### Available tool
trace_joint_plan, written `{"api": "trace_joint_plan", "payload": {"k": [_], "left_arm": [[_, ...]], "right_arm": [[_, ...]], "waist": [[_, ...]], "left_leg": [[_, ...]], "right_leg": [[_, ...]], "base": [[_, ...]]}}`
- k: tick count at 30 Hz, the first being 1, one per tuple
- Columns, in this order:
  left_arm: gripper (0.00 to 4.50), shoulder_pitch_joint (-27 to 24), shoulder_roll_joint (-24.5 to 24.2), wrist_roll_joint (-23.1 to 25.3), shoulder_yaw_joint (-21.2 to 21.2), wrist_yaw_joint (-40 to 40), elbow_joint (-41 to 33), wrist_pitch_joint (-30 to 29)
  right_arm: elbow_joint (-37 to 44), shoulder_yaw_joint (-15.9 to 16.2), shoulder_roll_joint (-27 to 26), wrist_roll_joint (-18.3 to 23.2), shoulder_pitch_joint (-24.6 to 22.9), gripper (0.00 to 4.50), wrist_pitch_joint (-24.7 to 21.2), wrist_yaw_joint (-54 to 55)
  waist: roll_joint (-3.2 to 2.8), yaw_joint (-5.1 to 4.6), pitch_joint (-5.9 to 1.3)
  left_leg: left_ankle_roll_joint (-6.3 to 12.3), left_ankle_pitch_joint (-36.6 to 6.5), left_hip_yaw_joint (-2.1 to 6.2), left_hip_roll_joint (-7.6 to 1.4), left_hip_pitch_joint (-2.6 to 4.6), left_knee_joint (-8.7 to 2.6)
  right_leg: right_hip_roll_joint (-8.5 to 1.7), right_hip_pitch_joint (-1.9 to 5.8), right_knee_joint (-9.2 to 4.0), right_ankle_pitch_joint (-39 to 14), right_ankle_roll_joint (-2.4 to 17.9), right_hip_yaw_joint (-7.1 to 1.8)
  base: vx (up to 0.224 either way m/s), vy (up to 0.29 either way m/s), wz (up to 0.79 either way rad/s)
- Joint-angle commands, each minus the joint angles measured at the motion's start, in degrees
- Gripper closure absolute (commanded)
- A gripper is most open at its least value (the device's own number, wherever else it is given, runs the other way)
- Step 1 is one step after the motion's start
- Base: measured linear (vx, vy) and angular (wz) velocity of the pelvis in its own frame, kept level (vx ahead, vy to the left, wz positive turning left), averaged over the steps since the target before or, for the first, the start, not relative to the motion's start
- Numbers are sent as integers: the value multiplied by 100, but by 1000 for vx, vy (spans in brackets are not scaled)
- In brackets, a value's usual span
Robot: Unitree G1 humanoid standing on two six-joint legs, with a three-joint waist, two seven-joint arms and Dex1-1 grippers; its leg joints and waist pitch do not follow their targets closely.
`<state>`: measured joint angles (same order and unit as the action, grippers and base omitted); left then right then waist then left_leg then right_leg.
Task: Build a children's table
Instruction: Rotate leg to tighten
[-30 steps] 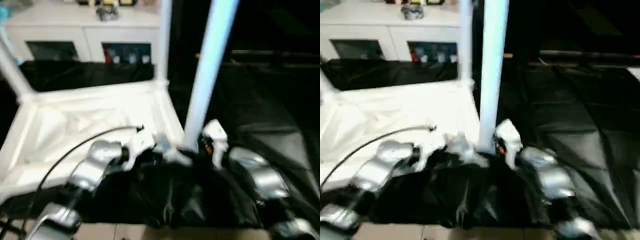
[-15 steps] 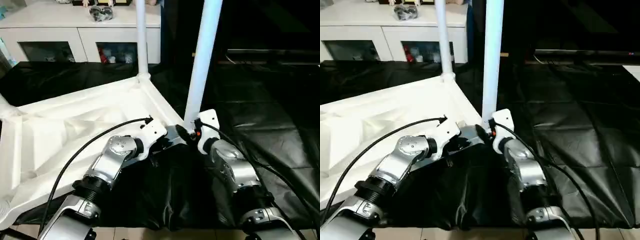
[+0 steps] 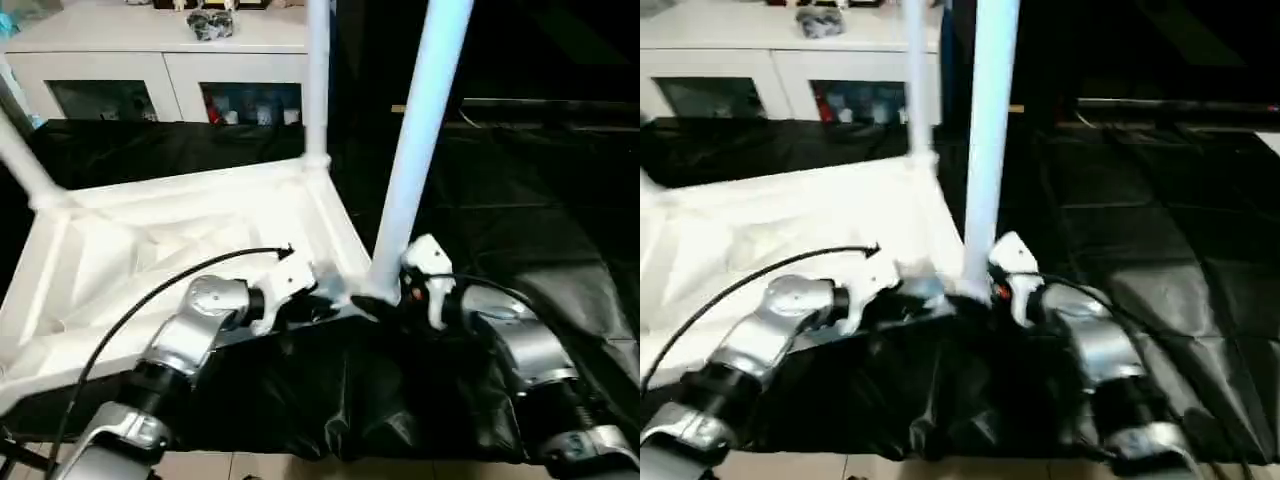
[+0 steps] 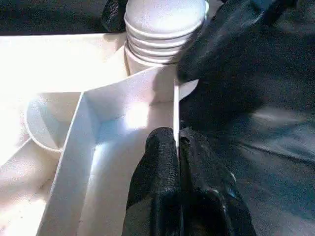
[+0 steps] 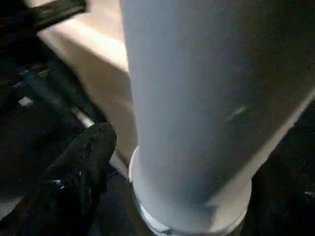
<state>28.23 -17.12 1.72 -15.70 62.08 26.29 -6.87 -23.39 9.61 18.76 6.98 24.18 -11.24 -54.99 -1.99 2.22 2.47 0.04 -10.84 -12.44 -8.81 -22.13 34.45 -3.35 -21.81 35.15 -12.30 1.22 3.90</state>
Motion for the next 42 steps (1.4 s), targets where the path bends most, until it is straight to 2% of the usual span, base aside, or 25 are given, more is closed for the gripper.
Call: {"api": "trace_joint_plan", "payload": {"k": [1, 3, 6, 10, 15, 19, 21, 22, 23, 24, 25, 26, 27, 30, 32, 33, 34, 35, 37, 38, 39, 40, 41, 42], "left_arm": [[450, -32, 21, -354, -83, 362, -279, 123], [450, -57, -59, -404, -95, 508, -320, 95], [450, -99, -131, -467, -99, 686, -392, 54], [450, -173, -210, -568, -101, 930, -526, -46], [450, -185, -214, -561, -99, 873, -539, -13], [450, -111, -43, -472, 24, 508, -435, 51], [450, 19, 96, -325, 102, 78, -265, 31], [450, 141, 221, -204, 160, -316, -114, -18], [450, 176, 258, -171, 175, -439, -73, -37], [450, 176, 258, -171, 175, -439, -73, -37], [450, 274, 375, -109, 211, -715, 37, -54], [450, 444, 581, -1, 238, -1154, 232, -55], [450, 469, 611, 23, 228, -1210, 261, -45], [450, 614, 813, 168, 218, -1649, 453, -45], [450, 666, 924, 200, 232, -1827, 517, -49], [450, 706, 1031, 235, 245, -1994, 561, -35], [450, 715, 1066, 254, 246, -2045, 572, -17], [450, 711, 1084, 254, 235, -2018, 570, 9], [450, 695, 1100, 242, 212, -1964, 574, 51], [450, 631, 1073, 174, 188, -1789, 518, 104], [450, 617, 1065, 161, 185, -1752, 504, 109], [450, 569, 1035, 115, 173, -1625, 451, 116], [450, 458, 928, 14, 134, -1324, 334, 200], [450, 432, 902, -10, 124, -1253, 307, 226]], "right_arm": [[349, 268, 68, 209, -88, 68, -161, -537], [464, 334, 177, 240, -141, 96, -225, -769], [606, 441, 307, 237, -224, 108, -258, -1037], [757, 614, 452, 192, -302, 150, -347, -1266], [799, 689, 399, 147, -339, 177, -353, -1218], [658, 581, 154, 92, -335, 183, -264, -811], [337, 417, -150, -61, -230, 183, -207, -101], [37, 285, -413, -207, -125, 183, -157, 541], [-42, 253, -484, -244, -96, 183, -145, 705], [-42, 253, -484, -244, -96, 184, -145, 705], [-256, 148, -693, -276, 3, 184, -197, 1134], [-630, -31, -1089, -324, 182, 184, -249, 1895], [-688, -51, -1155, -336, 209, 184, -232, 2017], [-1073, -196, -1562, -396, 423, 184, -201, 2770], [-1191, -265, -1721, -383, 498, 184, -142, 2933], [-1280, -337, -1891, -334, 574, 184, -20, 3018], [-1311, -365, -1958, -318, 604, 184, 51, 3045], [-1311, -379, -1996, -277, 623, 149, 94, 2981], [-1330, -421, -2043, -196, 663, 114, 155, 2869], [-1272, -434, -2021, -119, 657, 111, 145, 2666], [-1255, -428, -2008, -113, 651, 111, 143, 2627], [-1191, -392, -1955, -105, 627, 92, 140, 2489], [-1056, -212, -1742, -152, 561, 72, 132, 2128], [-1026, -167, -1689, -164, 546, 72, 130, 2042]], "waist": [[65, 2, -309], [72, 13, -315], [69, 41, -312], [77, 59, -296], [85, 62, -308], [88, 46, -298], [94, 14, -287], [92, -36, -273], [92, -81, -281], [92, -94, -283], [90, -97, -277], [86, -114, -278], [86, -138, -279], [75, -164, -301], [78, -173, -309], [51, -182, -316], [56, -185, -317], [53, -174, -333], [56, -159, -338], [76, -162, -332], [70, -157, -330], [68, -155, -327], [75, -150, -324], [78, -146, -322]], "left_leg": [[392, -1014, 305, -567, 141, -403], [440, -934, 298, -562, 138, -390], [453, -948, 289, -565, 131, -387], [356, -1068, 297, -573, 149, -408], [352, -968, 296, -563, 143, -395], [363, -965, 298, -555, 139, -399], [264, -1121, 308, -541, 147, -403], [173, -1221, 307, -528, 155, -413], [80, -1295, 336, -528, 153, -420], [65, -1297, 347, -533, 138, -428], [60, -1300, 349, -540, 135, -435], [32, -1383, 336, -528, 166, -429], [-14, -1433, 336, -520, 179, -434], [-6, -1316, 333, -526, 173, -426], [79, -1162, 325, -521, 138, -417], [129, -1132, 309, -525, 147, -404], [150, -1111, 315, -524, 143, -406], [208, -993, 309, -515, 131, -396], [325, -845, 306, -526, 126, -389], [377, -858, 300, -525, 121, -387], [383, -880, 303, -526, 121, -386], [389, -895, 302, -527, 122, -385], [394, -915, 304, -526, 120, -384], [403, -924, 303, -529, 116, -384]], "right_leg": [[-614, 192, -448, -878, 1263, -365], [-615, 198, -437, -758, 1302, -358], [-625, 190, -439, -821, 1298, -362], [-626, 171, -461, -1111, 1256, -364], [-634, 178, -451, -980, 1262, -373], [-627, 167, -462, -1014, 1259, -369], [-639, 163, -496, -1319, 1216, -371], [-628, 133, -519, -1516, 1198, -377], [-639, 155, -517, -1667, 1180, -365], [-642, 177, -516, -1679, 1160, -359], [-639, 170, -526, -1689, 1136, -364], [-627, 129, -532, -1715, 1130, -375], [-627, 116, -539, -1744, 1134, -380], [-632, 129, -520, -1439, 1171, -388], [-637, 166, -496, -1148, 1215, -384], [-636, 150, -489, -1001, 1250, -393], [-634, 157, -484, -956, 1270, -389], [-633, 181, -466, -804, 1297, -381], [-634, 193, -437, -539, 1343, -372], [-635, 197, -441, -545, 1357, -372], [-641, 201, -443, -582, 1358, -372], [-646, 198, -453, -634, 1352, -372], [-644, 208, -458, -744, 1330, -367], [-643, 212, -457, -754, 1320, -366]], "base": [[0, 0, 0], [0, 0, 0], [0, 0, 0], [0, 0, 0], [0, 0, 0], [0, 0, 0], [0, 0, 0], [0, 0, 0], [0, 0, 0], [0, 0, 0], [0, 0, 0], [0, 0, 0], [0, 0, 0], [0, 0, 0], [0, 0, 0], [0, 0, 0], [0, 0, 0], [0, 0, 0], [0, 0, 0], [0, 0, 0], [0, 0, 0], [0, 0, 0], [0, 0, 0], [0, 0, 0]]}}
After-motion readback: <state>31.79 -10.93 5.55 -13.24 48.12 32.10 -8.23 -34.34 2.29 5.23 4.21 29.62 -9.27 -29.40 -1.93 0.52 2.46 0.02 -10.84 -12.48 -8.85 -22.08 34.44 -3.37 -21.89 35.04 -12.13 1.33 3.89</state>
